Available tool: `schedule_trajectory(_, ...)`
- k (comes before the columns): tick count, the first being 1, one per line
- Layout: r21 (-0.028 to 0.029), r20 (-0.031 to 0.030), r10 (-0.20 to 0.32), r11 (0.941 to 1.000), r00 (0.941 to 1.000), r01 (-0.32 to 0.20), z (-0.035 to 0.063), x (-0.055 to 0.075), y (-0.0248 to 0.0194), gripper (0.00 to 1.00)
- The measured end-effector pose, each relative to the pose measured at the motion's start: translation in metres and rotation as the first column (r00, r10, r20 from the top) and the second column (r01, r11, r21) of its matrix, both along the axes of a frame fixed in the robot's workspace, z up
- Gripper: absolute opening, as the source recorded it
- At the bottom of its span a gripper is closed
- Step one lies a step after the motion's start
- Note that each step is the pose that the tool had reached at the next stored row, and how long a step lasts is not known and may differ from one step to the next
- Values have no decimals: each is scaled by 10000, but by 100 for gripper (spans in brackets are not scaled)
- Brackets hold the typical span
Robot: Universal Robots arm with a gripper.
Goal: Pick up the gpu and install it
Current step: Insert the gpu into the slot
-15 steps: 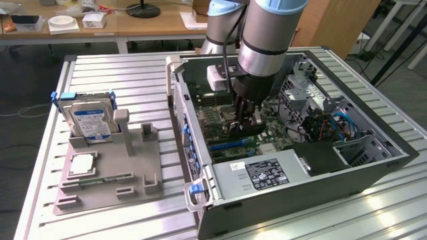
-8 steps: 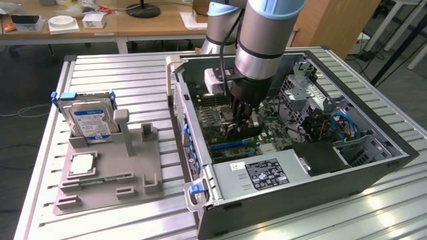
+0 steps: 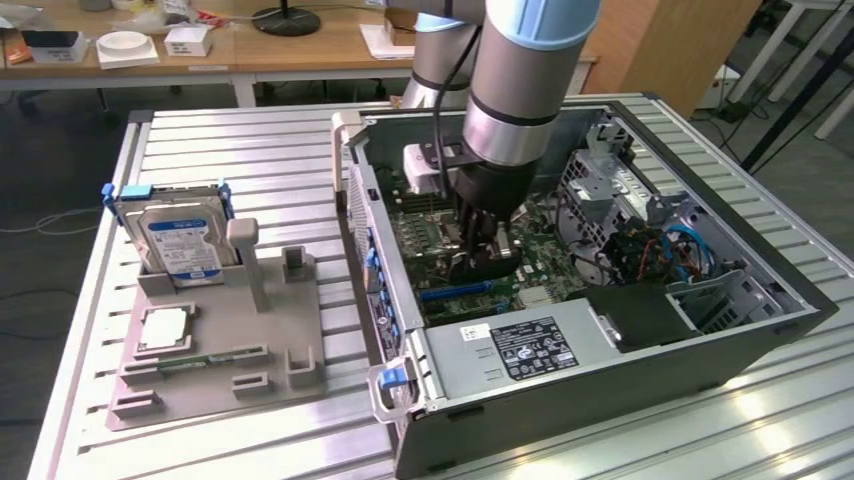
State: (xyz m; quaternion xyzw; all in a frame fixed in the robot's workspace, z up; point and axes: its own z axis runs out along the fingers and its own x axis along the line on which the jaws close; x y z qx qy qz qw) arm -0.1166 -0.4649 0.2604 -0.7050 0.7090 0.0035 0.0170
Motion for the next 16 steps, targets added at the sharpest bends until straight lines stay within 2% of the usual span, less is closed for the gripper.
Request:
schedule_trajectory(3,1,5,1,10000,10000,-1,-26,-1,15,26)
schedule_trajectory(16,-6,5,-11,10000,10000,11,-84,-20,17,26)
